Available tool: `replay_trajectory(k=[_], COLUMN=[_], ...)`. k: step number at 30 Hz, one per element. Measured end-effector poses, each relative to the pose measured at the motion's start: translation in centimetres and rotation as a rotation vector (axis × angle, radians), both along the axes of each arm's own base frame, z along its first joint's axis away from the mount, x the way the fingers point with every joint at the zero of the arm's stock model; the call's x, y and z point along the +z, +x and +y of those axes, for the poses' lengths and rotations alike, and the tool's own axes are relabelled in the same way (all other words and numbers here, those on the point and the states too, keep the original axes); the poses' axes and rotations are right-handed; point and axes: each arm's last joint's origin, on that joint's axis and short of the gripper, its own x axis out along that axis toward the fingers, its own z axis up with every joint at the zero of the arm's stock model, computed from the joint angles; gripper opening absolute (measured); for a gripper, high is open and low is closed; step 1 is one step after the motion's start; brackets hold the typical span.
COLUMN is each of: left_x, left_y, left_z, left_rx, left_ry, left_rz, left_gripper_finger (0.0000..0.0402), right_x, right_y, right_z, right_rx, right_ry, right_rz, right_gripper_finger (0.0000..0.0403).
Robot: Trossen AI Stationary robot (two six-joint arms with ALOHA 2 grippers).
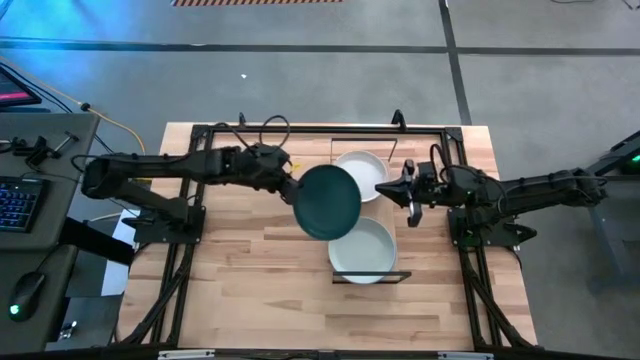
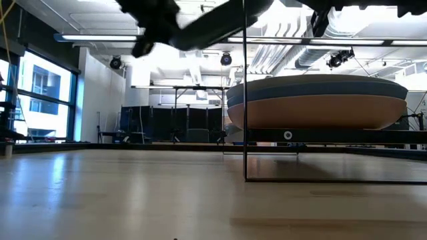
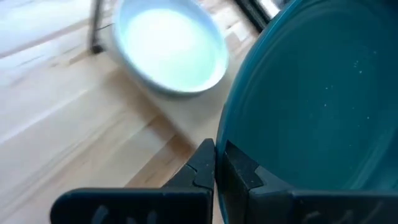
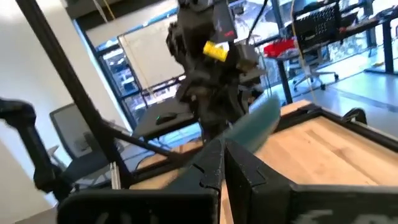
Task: Place and stack plates onto a shelf
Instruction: Stack the dark green plate on top of the gray plate on the shelf
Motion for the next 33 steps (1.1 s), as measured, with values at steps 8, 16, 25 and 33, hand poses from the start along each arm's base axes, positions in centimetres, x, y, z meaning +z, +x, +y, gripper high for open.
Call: replay_trajectory(k=[8,16,25,33], left_x=[-3.4,-3.3,-4.9,-5.9], left_y=[5.3,10.3,13.8,13.8], left_z=[-0.4,-2.2,-3.9,-5.2], left_rx=[-0.016,-0.125,-0.179,-0.201], left_ry=[-0.024,0.032,0.018,0.012], left_rz=[-0.007,0.001,0.027,0.081], left_gripper_finger=[0.0,0.0,0.0,0.0], right_x=[1.2,1.8,1.8,1.7], right_y=[-0.7,-1.5,-1.5,-1.5], right_z=[-0.1,-0.2,-0.2,-0.2], right_rx=[-0.025,-0.036,-0.039,-0.041], right_ry=[0.005,0.001,0.004,0.005], right_rz=[-0.103,-0.141,-0.135,-0.132], right_gripper_finger=[0.0,0.0,0.0,0.0])
